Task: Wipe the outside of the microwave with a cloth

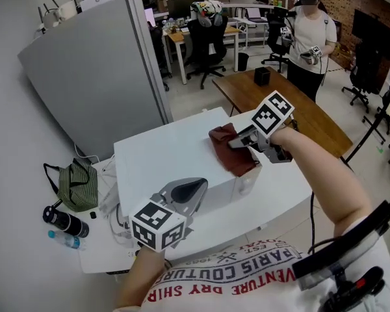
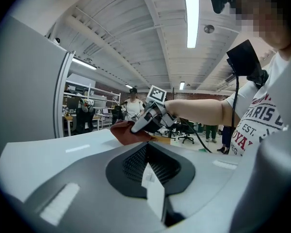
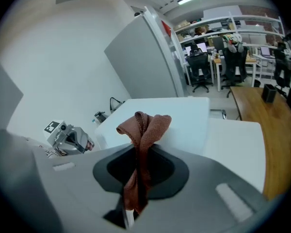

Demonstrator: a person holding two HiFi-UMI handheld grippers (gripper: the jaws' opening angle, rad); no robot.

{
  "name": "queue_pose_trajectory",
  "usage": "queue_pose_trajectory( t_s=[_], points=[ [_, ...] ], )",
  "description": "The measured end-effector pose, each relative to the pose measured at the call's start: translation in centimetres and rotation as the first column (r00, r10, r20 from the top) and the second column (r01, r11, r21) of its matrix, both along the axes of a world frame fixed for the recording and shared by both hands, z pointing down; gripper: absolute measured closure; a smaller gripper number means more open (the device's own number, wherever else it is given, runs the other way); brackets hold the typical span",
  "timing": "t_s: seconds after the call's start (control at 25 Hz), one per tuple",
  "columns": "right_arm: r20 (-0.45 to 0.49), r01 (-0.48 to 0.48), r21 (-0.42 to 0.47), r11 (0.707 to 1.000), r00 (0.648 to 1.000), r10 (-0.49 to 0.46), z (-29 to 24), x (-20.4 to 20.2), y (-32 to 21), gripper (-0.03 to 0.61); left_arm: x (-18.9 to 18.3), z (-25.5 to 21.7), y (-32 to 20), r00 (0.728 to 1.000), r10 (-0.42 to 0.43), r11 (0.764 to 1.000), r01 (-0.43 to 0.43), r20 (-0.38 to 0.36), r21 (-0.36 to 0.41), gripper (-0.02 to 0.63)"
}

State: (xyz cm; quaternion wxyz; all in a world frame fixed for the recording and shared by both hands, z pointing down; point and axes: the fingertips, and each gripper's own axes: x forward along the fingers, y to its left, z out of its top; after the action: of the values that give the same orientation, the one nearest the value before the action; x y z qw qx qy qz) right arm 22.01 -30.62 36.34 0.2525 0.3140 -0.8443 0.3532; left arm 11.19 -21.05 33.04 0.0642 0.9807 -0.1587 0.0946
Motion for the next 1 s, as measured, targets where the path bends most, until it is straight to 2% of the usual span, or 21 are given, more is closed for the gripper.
queue_pose_trajectory(
  t_s=[0.12, 0.28, 0.4, 0.64, 0.8, 0.92, 1.0],
  points=[
    [0.042, 0.082, 0.032, 0.996, 0.996, -0.084, -1.8, -5.3, -1.1, 0.531, -3.1, 0.0, 0.1, 0.998, -0.057, 0.998, 0.057, -0.004, 0.008, 0.607],
    [0.081, 0.218, 0.049, 0.975, 0.972, -0.221, -2.6, -14.4, -2.9, 0.531, -9.6, 0.6, 0.1, 0.984, -0.177, 0.984, 0.177, -0.006, 0.009, 0.607],
    [0.082, 0.333, 0.045, 0.942, 0.938, -0.336, -2.3, -21.5, -3.6, 0.531, -15.1, 1.1, 0.3, 0.954, -0.300, 0.954, 0.300, -0.003, 0.001, 0.607],
    [0.021, 0.459, 0.024, 0.888, 0.888, -0.459, -1.0, -31.7, -5.0, 0.531, -23.1, 1.9, 1.7, 0.890, -0.455, 0.890, 0.455, 0.008, -0.016, 0.607],
    [-0.010, 0.500, -0.005, 0.866, 0.866, -0.500, 0.2, -35.7, -5.7, 0.531, -26.7, 1.7, 2.8, 0.852, -0.523, 0.852, 0.523, 0.008, -0.016, 0.607],
    [-0.072, 0.505, -0.039, 0.862, 0.859, -0.506, 1.7, -36.7, -6.8, 0.531, -28.6, 1.7, 3.0, 0.831, -0.557, 0.831, 0.557, 0.003, -0.020, 0.607],
    [-0.102, 0.501, -0.065, 0.863, 0.857, -0.505, 3.0, -36.8, -7.3, 0.531, -29.2, 1.8, 3.1, 0.824, -0.566, 0.824, 0.566, 0.000, -0.021, 0.607]
  ],
)
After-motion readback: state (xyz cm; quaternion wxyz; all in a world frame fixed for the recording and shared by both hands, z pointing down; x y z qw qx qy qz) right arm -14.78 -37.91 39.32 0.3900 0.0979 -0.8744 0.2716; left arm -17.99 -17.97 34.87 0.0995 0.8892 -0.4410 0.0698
